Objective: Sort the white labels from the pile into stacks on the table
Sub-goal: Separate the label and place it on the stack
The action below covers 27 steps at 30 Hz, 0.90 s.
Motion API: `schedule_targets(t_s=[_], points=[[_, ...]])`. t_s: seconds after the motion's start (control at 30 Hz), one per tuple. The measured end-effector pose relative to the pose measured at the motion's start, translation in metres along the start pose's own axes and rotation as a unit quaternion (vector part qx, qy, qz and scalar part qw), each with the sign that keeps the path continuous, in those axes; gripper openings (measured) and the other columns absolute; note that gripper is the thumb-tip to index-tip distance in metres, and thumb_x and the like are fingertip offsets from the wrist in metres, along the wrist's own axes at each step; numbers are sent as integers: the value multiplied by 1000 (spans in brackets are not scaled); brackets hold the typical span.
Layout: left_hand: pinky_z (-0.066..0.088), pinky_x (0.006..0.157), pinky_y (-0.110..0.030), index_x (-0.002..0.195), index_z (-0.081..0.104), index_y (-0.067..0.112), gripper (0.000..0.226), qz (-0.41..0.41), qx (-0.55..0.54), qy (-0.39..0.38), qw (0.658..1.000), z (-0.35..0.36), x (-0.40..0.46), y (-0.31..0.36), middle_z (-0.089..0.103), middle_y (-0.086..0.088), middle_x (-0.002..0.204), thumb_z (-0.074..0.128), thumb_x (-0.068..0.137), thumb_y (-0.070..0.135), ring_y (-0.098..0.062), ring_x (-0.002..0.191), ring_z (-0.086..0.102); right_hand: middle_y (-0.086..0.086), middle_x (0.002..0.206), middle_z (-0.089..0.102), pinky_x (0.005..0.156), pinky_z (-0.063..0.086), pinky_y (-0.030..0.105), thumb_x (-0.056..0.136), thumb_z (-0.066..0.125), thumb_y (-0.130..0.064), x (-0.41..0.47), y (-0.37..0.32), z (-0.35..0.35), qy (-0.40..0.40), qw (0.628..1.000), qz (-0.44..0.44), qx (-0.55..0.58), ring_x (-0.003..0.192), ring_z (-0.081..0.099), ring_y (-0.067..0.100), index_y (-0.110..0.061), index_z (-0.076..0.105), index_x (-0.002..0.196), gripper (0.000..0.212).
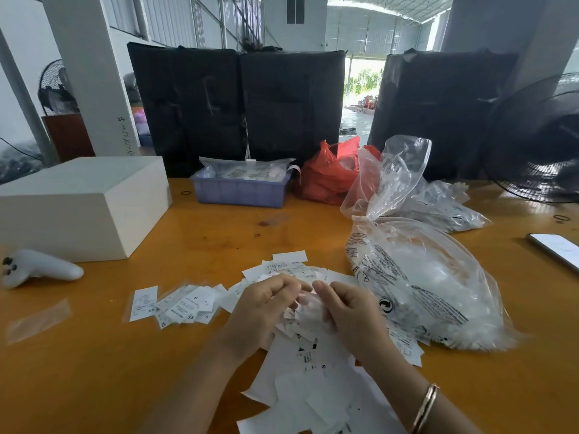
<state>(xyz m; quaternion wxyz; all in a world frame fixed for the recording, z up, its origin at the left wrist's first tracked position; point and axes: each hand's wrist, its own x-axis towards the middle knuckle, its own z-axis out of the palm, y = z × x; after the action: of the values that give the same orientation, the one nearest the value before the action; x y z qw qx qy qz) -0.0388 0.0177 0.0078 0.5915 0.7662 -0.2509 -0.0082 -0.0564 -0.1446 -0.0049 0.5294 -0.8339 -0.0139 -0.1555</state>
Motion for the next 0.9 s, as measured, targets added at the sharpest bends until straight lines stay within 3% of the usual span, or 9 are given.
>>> schedule_targets(t_s=[0.1,0.2,0.3,0.43,0.53,0.63,0.77,0.9], points=[[49,66,-12,90,69,38,30,-14,3,-18,1000,1,-1,0,69,13,86,56,76,62,-5,81,64,-6,40,48,43,31,15,90,55,-42,1,1,-1,18,1000,4,9,39,38,7,-21,51,47,48],[46,59,-10,85,70,36,4,-4,57,3,998,3,1,-1,67,16,76,70,83,39,1,66,59,-7,39,48,44,32,17,88,54,-44,1,0,-1,27,1000,-4,-2,39,38,7,-22,49,46,48],[47,62,-11,78,71,33,13,-7,62,20,998,4,3,-4,68,15,72,69,86,23,1,65,60,-3,44,50,51,37,26,83,44,-55,-3,-5,0,15,997,-15,68,45,42,13,-20,51,49,49],[45,58,-7,75,73,26,14,-59,-51,73,994,3,5,-1,70,9,69,69,85,18,4,62,60,1,60,61,54,40,13,94,36,-53,-4,-5,-2,6,973,-20,230,55,52,8,-11,62,70,55],[45,54,-12,75,73,24,9,-102,-116,111,982,2,4,1,69,6,69,70,83,24,1,59,57,-6,70,65,59,43,11,87,50,-44,-4,-4,-3,-22,980,-27,197,65,57,4,-15,69,85,35],[47,55,-14,80,72,21,7,-114,-139,119,977,3,4,2,70,5,71,68,85,24,1,60,58,-14,75,69,63,45,10,89,65,-26,-4,-4,-3,-36,989,-21,144,69,59,-1,-28,73,86,8],[47,58,-14,76,73,23,17,-111,-126,89,982,3,4,3,71,6,75,63,89,19,0,66,60,-11,73,70,61,46,13,86,66,-26,-3,-6,-3,-27,990,-2,141,67,59,1,-37,74,71,20],[49,63,-18,84,76,30,14,-115,-138,75,981,0,3,4,70,9,77,63,87,33,-2,73,61,-11,66,67,55,44,13,87,65,-26,-4,-7,-6,-64,992,8,110,61,56,3,-32,70,64,25]])
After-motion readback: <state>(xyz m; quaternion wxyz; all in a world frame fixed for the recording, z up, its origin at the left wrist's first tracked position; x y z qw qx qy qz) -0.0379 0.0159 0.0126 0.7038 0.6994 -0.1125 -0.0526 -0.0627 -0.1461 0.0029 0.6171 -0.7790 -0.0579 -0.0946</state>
